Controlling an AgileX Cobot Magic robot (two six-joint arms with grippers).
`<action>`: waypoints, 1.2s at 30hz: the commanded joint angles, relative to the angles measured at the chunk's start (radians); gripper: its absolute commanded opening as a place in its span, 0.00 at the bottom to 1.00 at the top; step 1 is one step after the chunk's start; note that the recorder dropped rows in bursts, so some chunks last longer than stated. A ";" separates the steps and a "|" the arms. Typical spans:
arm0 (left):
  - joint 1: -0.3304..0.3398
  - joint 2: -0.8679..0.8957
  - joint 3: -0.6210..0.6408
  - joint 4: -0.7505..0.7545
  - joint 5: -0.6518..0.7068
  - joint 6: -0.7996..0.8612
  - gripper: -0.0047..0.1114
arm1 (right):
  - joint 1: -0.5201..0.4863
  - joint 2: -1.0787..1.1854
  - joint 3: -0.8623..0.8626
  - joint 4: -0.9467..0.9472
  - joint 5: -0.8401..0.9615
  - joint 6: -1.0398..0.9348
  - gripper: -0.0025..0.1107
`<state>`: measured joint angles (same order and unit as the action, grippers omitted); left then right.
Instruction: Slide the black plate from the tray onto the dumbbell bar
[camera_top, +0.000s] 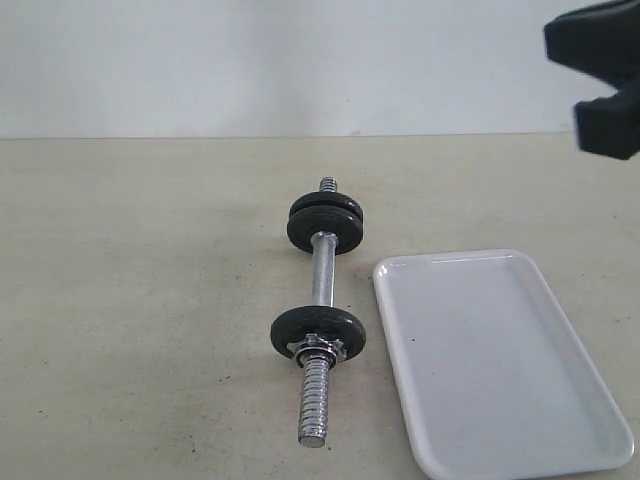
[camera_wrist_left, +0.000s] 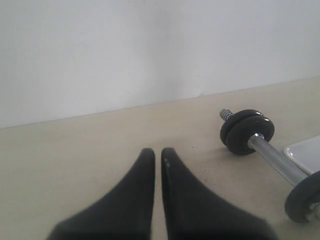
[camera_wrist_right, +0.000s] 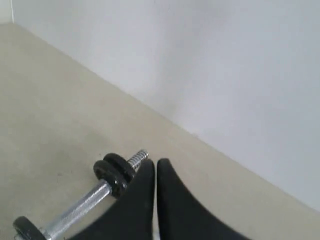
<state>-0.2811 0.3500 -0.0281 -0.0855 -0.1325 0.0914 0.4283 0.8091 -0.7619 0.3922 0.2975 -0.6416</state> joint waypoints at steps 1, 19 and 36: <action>0.034 -0.008 0.006 -0.012 -0.025 0.004 0.08 | 0.000 -0.181 0.118 -0.066 -0.042 0.069 0.02; 0.285 -0.011 0.006 -0.038 -0.100 0.097 0.08 | 0.000 -0.445 0.632 0.479 -0.723 -0.316 0.02; 0.296 -0.011 0.028 -0.023 -0.035 0.014 0.08 | 0.000 -0.413 0.679 0.854 -0.582 -0.599 0.02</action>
<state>0.0110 0.3425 -0.0039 -0.1115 -0.1753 0.1371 0.4283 0.3938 -0.0861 1.2452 -0.2939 -1.2350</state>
